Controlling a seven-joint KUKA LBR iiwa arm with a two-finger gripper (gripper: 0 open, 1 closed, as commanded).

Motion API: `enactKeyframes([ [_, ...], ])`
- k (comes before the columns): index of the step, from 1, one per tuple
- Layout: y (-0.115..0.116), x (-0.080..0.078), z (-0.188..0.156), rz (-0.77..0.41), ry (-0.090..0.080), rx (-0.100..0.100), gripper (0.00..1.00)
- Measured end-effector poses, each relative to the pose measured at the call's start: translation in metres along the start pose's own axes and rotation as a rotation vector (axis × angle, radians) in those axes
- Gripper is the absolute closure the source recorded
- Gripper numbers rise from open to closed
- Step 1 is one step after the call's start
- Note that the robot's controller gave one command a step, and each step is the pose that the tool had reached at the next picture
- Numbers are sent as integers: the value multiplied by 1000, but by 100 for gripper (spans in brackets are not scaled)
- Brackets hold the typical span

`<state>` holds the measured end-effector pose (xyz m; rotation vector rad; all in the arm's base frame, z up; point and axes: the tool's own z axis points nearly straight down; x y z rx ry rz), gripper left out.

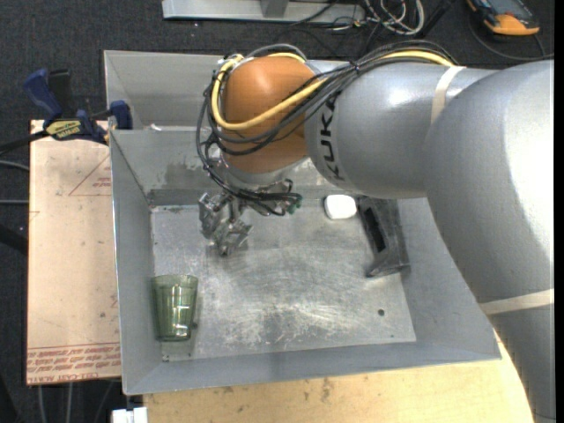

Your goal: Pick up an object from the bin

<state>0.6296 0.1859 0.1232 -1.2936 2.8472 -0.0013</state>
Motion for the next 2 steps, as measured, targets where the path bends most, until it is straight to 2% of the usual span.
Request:
enactKeyframes([
  [1,2,2,22,-13,12,-9,100],
  [2,-1,-4,7,-30,10,-7,100],
])
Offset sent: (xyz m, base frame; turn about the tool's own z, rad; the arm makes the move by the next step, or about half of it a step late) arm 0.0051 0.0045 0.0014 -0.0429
